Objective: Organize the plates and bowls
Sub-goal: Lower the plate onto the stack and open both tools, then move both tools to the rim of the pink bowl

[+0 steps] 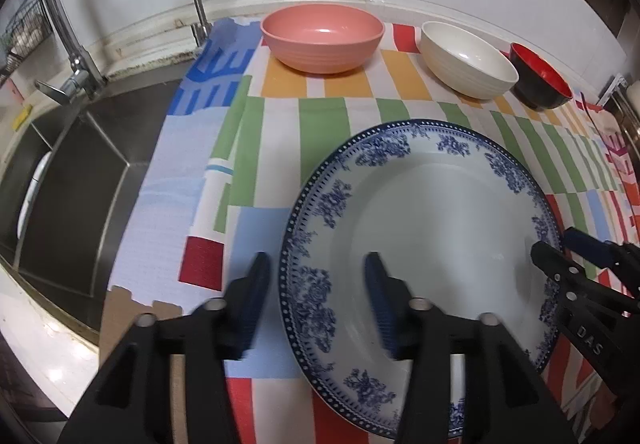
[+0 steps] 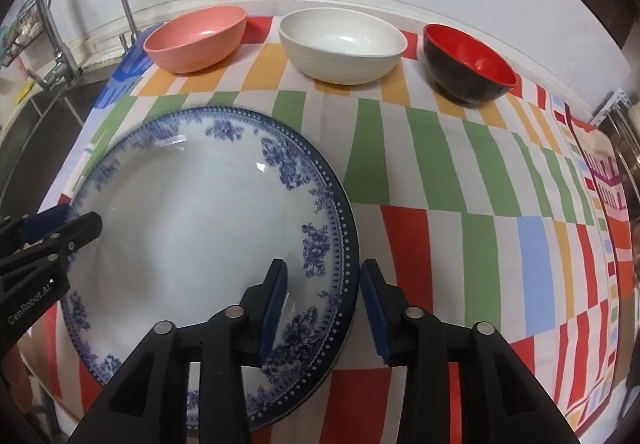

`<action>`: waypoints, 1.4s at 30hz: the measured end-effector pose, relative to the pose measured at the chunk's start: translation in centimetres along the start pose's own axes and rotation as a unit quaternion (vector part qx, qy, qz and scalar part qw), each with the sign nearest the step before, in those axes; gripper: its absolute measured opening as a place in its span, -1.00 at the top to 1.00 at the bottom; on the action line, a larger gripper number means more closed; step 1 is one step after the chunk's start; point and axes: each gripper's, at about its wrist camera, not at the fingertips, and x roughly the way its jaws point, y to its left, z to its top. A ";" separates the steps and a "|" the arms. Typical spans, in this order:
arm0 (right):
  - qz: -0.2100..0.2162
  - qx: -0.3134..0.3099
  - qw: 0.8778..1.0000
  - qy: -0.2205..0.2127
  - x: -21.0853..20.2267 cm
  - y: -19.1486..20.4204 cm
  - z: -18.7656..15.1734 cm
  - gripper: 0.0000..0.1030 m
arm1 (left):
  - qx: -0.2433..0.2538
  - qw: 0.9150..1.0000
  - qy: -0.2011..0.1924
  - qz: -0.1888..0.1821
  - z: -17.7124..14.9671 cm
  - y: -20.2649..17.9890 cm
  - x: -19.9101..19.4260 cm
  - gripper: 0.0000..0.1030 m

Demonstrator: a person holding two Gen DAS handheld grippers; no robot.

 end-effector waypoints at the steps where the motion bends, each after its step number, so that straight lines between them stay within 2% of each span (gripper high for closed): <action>1: 0.000 -0.001 1.000 -0.003 -0.1 0.0 0.0 0.12 | 0.002 1.000 -0.008 0.003 0.1 0.0 -0.3 -0.13; 3: -0.003 -0.003 1.000 -0.016 -0.7 0.1 0.1 0.02 | 0.002 1.000 -0.016 0.005 0.2 0.1 -0.7 -0.19; 6: -0.015 -0.003 0.999 -0.039 -1.7 0.1 0.3 0.01 | 0.002 1.000 -0.028 0.004 0.6 0.3 -1.4 -0.27; 10: -0.007 0.009 0.996 -0.089 -3.4 0.1 0.8 0.01 | 0.009 0.999 -0.051 0.008 1.2 0.5 -2.5 -0.31; 18: 0.026 0.000 0.993 -0.113 -4.6 1.0 2.8 0.01 | 0.023 0.992 -0.116 0.033 3.1 1.6 -5.3 -0.36; 25: 0.038 -0.016 0.988 -0.151 -5.9 2.4 6.4 0.01 | 0.017 0.989 -0.144 0.038 5.8 3.0 -6.4 -0.36; 42: 0.055 -0.060 0.983 -0.167 -3.3 4.6 16.4 0.01 | 0.023 0.988 -0.140 0.055 12.8 5.0 -2.5 -0.35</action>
